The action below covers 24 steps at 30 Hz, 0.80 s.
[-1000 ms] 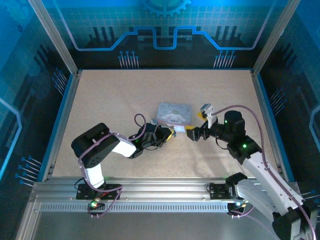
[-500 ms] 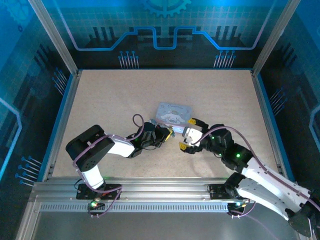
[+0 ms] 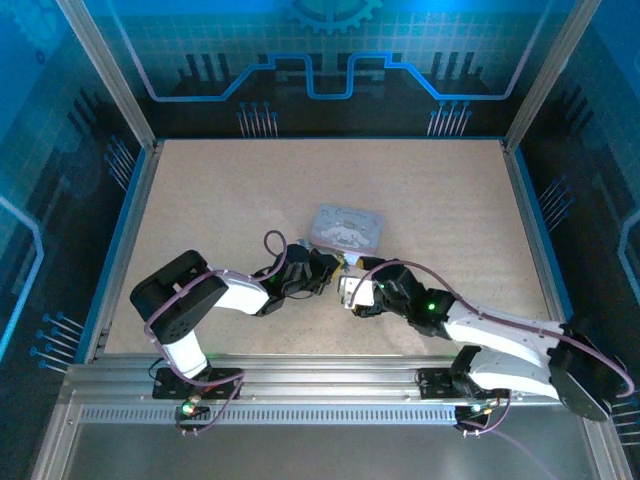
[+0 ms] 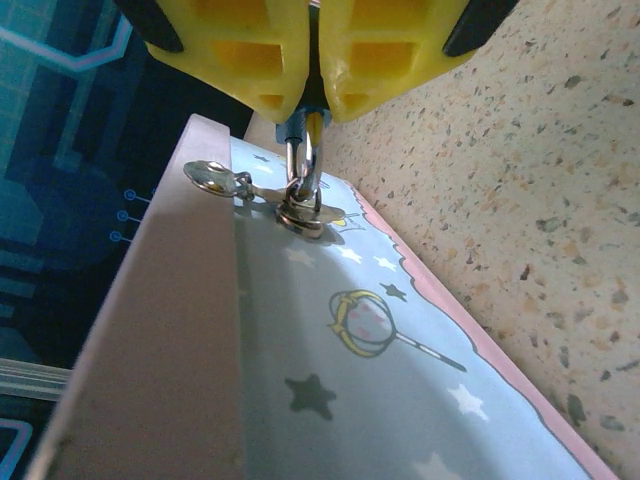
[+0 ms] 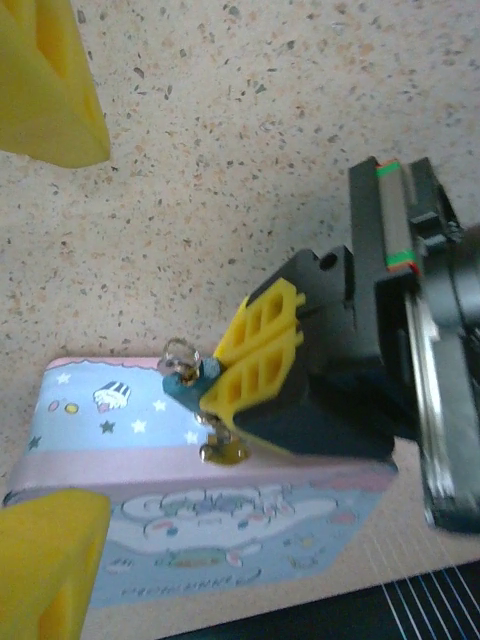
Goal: Unlock the padlock with the key
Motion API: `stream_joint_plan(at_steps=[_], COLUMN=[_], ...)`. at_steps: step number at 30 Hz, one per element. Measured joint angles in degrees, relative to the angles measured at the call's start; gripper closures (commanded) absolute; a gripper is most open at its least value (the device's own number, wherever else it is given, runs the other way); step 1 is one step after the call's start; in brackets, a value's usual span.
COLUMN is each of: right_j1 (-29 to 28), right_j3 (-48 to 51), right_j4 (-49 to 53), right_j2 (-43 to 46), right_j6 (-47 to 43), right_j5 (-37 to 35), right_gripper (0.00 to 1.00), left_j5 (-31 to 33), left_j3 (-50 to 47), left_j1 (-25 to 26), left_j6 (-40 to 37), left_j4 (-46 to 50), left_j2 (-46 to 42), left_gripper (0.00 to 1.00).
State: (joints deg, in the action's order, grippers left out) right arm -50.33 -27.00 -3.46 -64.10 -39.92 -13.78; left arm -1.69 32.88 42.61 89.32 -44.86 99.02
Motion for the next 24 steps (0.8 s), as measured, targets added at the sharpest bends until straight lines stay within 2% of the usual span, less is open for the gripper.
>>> stream_joint_plan(at_steps=[15, 24], right_j1=[3.91, 5.03], right_j3=[-0.22, -2.58], right_j4=[-8.09, -10.60], right_j2=[-10.32, -13.38], right_j6=[-1.97, -2.16], right_j5=[0.94, 2.27], right_gripper=[0.51, 0.61], left_j5=[0.00, 0.00], left_j3=[0.00, -0.02], left_j1=[0.00, 0.07], left_j6=[1.57, 2.27], left_j4=[-0.96, -1.73], left_j2=[0.00, 0.02], left_gripper=[1.00, 1.00])
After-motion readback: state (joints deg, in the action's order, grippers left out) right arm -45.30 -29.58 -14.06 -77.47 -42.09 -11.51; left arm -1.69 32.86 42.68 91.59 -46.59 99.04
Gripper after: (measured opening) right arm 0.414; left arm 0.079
